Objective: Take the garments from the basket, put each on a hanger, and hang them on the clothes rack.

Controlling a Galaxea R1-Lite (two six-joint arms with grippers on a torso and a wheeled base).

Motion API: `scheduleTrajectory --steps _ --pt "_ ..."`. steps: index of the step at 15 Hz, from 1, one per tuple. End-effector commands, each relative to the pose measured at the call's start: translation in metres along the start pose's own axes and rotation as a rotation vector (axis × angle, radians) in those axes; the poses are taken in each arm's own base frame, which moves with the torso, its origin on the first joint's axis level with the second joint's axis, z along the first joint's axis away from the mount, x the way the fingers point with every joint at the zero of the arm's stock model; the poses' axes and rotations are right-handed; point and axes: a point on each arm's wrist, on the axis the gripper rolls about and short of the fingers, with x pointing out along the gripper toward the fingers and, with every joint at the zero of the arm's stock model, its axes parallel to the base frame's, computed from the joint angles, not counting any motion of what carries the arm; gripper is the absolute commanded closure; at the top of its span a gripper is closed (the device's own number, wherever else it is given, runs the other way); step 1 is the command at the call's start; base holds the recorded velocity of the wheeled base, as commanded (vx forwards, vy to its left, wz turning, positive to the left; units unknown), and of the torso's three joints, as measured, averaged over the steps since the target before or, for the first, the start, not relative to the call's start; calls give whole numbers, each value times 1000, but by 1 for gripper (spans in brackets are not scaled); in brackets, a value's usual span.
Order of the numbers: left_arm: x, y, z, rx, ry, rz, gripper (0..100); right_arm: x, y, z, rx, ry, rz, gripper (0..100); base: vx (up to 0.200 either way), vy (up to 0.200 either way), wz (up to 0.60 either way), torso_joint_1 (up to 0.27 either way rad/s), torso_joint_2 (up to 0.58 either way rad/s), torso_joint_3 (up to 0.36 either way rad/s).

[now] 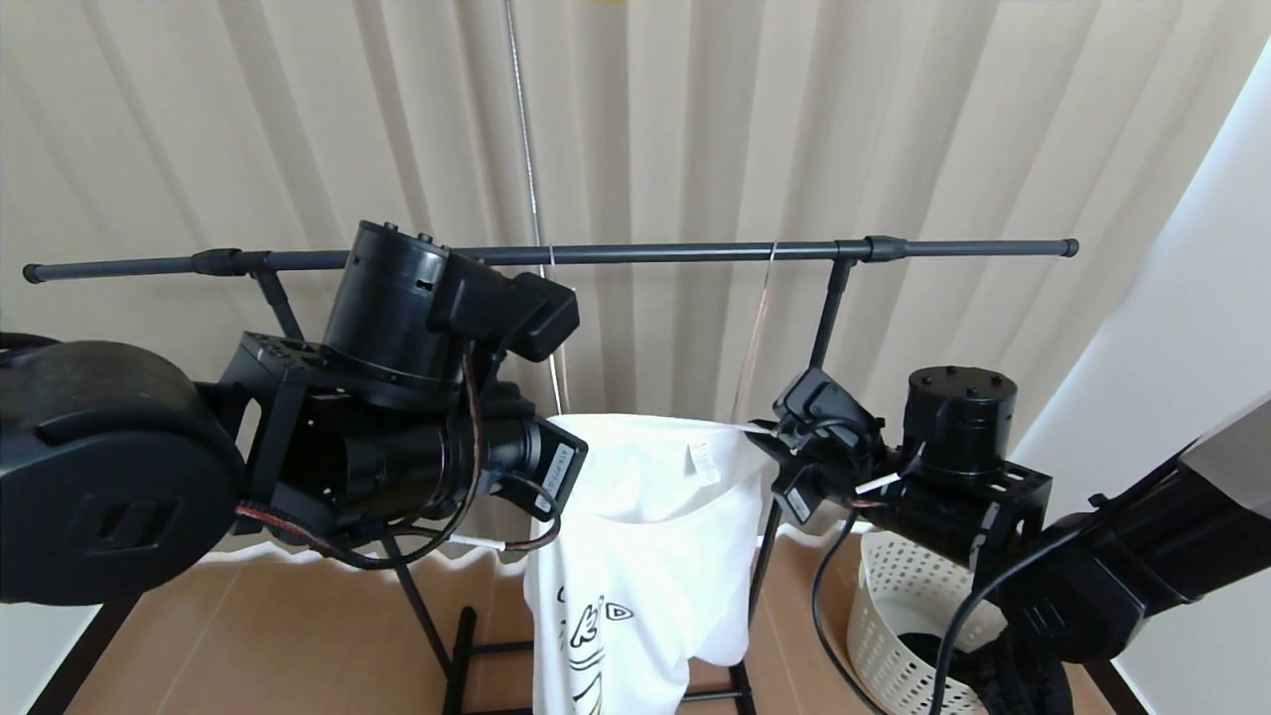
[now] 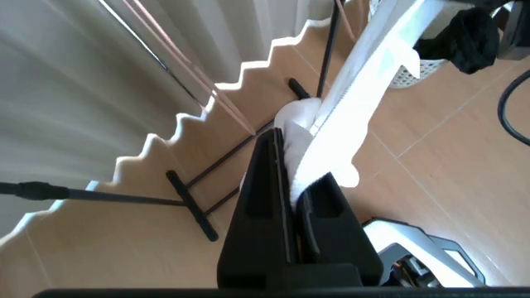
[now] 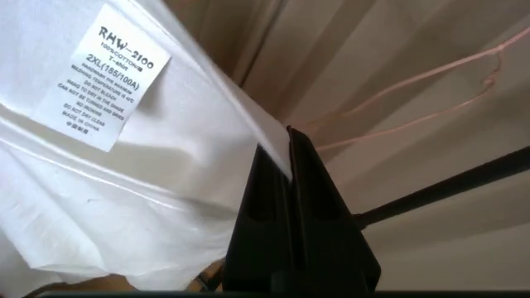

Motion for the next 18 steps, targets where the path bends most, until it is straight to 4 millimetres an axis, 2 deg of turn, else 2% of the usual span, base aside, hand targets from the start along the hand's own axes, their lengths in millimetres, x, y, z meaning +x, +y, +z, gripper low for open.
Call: scheduleTrajectory --steps 1,5,6,8,10,12,14,18 --pt "4 -2 -10 7 32 0 100 -5 10 7 -15 -11 -16 100 0 0 0 0 0 0" --pt "14 -8 -27 19 57 -11 100 -26 7 23 -18 -38 -63 100 0 0 0 0 0 0" --pt "14 -9 -27 19 54 -11 0 -27 7 23 -18 -39 -65 100 0 0 0 0 0 0" --pt "12 -9 -28 -1 36 -5 0 -31 2 28 -16 -55 -85 100 0 0 0 0 0 0" --pt "2 -5 -30 -30 25 -1 0 -31 -1 27 -13 -44 -108 100 0 0 0 0 0 0" --pt "2 3 -34 -67 34 25 0 -34 -4 29 -14 -49 -119 100 0 0 0 0 0 0" --pt "22 8 -26 -101 44 76 0 -39 -4 31 -14 -56 -121 100 0 0 0 0 0 0" --pt "78 18 -2 -209 36 208 0 -47 -7 37 -14 -77 -131 100 0 0 0 0 0 0"
